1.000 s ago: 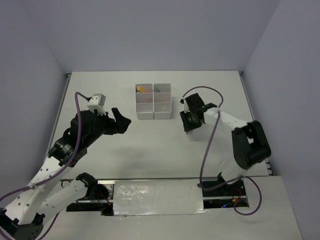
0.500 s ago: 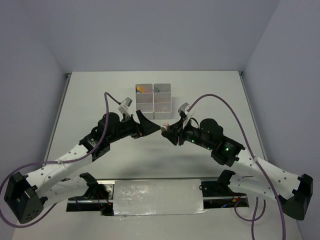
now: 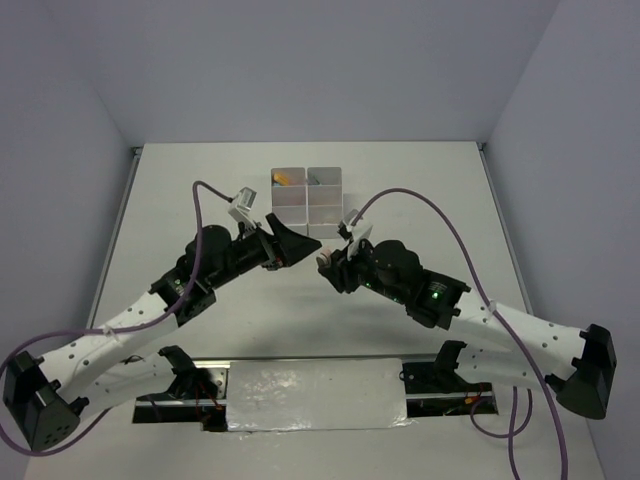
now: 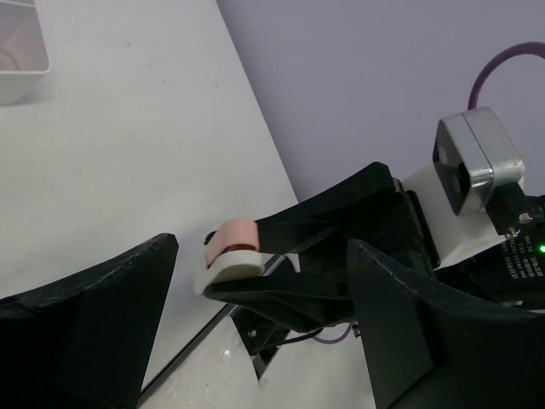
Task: Sort the stationery into containers
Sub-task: Pick up the stapler from the center of the board, then place the stapler at the center of the board.
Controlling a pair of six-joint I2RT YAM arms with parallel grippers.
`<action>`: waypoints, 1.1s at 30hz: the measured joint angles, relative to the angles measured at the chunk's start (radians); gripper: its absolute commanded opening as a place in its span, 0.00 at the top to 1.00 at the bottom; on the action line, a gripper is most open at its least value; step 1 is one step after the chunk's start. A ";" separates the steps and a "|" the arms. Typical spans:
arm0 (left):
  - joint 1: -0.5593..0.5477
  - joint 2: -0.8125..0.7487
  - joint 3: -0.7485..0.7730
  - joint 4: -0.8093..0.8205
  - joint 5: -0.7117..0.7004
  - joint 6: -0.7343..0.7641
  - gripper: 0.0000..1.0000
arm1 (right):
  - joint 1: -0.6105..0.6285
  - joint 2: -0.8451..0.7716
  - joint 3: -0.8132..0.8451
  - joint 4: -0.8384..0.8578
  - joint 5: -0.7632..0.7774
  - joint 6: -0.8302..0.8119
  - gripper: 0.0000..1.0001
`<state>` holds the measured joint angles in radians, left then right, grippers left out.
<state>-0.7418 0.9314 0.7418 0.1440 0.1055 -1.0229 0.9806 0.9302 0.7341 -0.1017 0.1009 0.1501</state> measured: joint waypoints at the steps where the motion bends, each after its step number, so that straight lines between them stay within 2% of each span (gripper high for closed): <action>1: -0.001 0.002 0.000 0.011 0.002 0.002 0.07 | 0.006 0.014 0.009 -0.002 0.006 0.001 0.82; 6: -0.032 0.062 0.031 0.012 0.004 0.027 0.12 | 0.039 0.053 0.045 -0.004 0.032 0.001 0.82; 10: -0.051 0.111 0.039 0.005 0.006 0.042 0.26 | 0.043 0.053 0.070 -0.004 0.043 0.001 0.82; 14: -0.061 0.141 0.063 -0.009 -0.005 0.056 0.51 | 0.044 0.058 0.091 -0.029 0.057 -0.003 0.81; 15: -0.065 0.145 0.069 -0.011 -0.008 0.060 0.62 | 0.044 0.058 0.092 -0.031 0.061 -0.003 0.81; 16: -0.070 0.148 0.075 -0.015 -0.015 0.068 0.70 | 0.045 0.059 0.094 -0.034 0.066 -0.003 0.81; 17: -0.074 0.150 0.080 -0.020 -0.021 0.080 0.80 | 0.045 0.063 0.100 -0.047 0.071 -0.005 0.81; 18: -0.076 0.151 0.083 -0.025 -0.027 0.096 1.00 | 0.045 0.068 0.105 -0.052 0.071 -0.006 0.81; 21: -0.077 0.159 0.098 -0.047 -0.043 0.121 1.00 | 0.044 0.087 0.119 -0.063 0.073 -0.006 0.66; 24: -0.083 0.165 0.118 -0.073 -0.057 0.164 1.00 | 0.041 0.085 0.118 -0.063 0.072 0.006 0.15; 25: -0.087 0.165 0.121 -0.076 -0.064 0.186 1.00 | 0.040 0.081 0.115 -0.048 0.063 0.010 0.01; 28: -0.092 0.165 0.122 -0.085 -0.083 0.262 1.00 | 0.039 0.037 0.101 -0.021 0.043 0.016 0.00; 33: -0.089 0.165 0.106 -0.032 -0.130 0.517 1.00 | 0.007 -0.104 0.074 -0.028 0.062 0.031 0.00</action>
<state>-0.8307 1.0966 0.8474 0.1123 -0.0242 -0.5060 0.9874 0.8265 0.8082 -0.1295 0.1627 0.1814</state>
